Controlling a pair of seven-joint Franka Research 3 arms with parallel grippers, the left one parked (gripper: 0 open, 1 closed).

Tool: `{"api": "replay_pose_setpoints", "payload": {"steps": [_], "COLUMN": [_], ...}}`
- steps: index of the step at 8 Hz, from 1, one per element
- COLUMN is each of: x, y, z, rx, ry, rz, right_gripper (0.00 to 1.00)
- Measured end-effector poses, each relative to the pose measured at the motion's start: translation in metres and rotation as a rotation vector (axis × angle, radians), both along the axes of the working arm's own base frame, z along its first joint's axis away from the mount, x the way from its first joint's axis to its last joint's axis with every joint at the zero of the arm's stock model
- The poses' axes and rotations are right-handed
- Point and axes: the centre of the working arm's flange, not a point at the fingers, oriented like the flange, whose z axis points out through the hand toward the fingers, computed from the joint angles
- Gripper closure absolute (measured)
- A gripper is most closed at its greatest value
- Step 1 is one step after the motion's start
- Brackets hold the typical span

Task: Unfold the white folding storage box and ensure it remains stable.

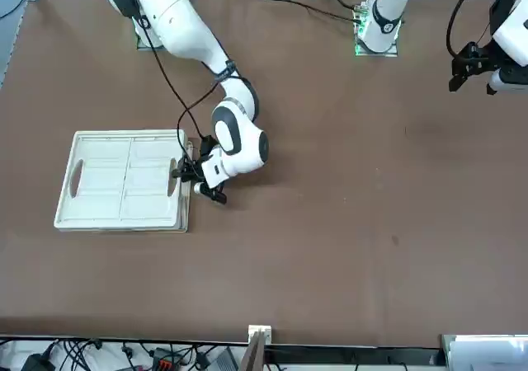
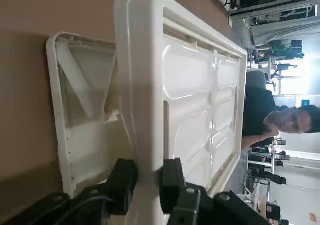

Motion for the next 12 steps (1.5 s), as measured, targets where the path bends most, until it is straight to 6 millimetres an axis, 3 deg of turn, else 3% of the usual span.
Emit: {"api": "replay_pose_setpoints", "payload": {"steps": [12], "x": [0.004], "y": [-0.001], "z": [0.056], "rx": [-0.007], "ry": [0.066], "rz": [0.017], "right_gripper": [0.70]}}
